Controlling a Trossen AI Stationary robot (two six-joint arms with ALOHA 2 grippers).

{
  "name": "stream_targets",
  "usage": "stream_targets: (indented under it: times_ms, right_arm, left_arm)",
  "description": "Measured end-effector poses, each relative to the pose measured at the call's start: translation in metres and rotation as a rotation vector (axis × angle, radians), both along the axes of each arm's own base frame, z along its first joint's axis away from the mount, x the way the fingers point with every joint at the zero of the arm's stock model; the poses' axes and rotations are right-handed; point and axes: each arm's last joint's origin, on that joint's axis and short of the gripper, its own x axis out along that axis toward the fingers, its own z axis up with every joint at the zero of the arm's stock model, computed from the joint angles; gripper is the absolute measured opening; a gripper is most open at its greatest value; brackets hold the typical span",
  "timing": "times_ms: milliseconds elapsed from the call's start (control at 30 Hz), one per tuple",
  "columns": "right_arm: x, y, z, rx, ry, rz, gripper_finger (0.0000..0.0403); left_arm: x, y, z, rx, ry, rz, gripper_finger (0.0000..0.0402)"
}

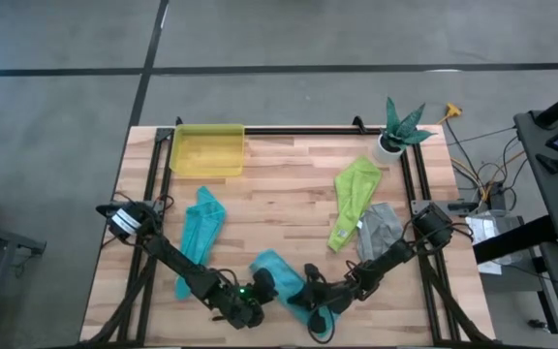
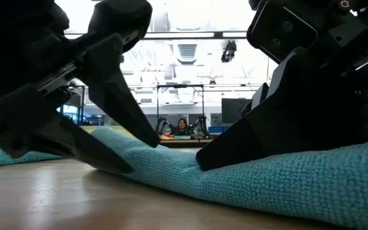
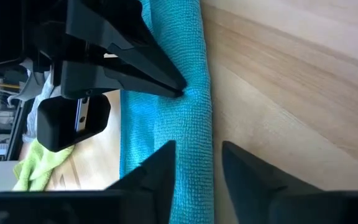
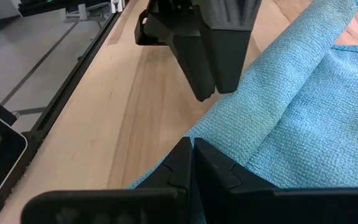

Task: Roll microfiber towels into tight, uniform cylinder then place into a basket
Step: Roll the right light blue towel

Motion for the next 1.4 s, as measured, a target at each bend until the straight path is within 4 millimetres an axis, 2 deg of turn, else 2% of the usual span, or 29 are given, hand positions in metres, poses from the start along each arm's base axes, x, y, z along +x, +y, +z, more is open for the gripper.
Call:
stream_targets:
  times_ms: [100, 233, 667, 867, 1100, 1400]
  right_arm:
    - [0.000, 0.000, 0.000, 0.001, 0.000, 0.000, 0.0013]
    - [0.000, 0.000, 0.000, 0.001, 0.000, 0.001, 0.0013]
    - [0.000, 0.000, 0.000, 0.001, -0.001, 0.001, 0.0013]
    - [0.000, 0.000, 0.000, 0.005, 0.001, 0.009, 0.0013]
    - [0.000, 0.000, 0.000, 0.006, -0.001, 0.009, 0.0013]
    - [0.000, 0.001, 0.001, 0.009, -0.003, 0.012, 0.0013]
  left_arm:
    - [0.000, 0.000, -0.001, -0.001, 0.002, 0.001, 0.0146]
    - [0.000, 0.001, -0.001, -0.004, 0.004, 0.003, 0.0153]
    - [0.002, 0.005, -0.002, -0.007, 0.007, 0.011, 0.0074]
    - [0.003, 0.006, -0.005, -0.013, 0.024, 0.003, 0.0071]
    - [0.008, 0.009, -0.018, 0.010, 0.050, 0.021, 0.0070]
    - [0.012, 0.008, -0.017, -0.006, 0.029, 0.047, 0.0070]
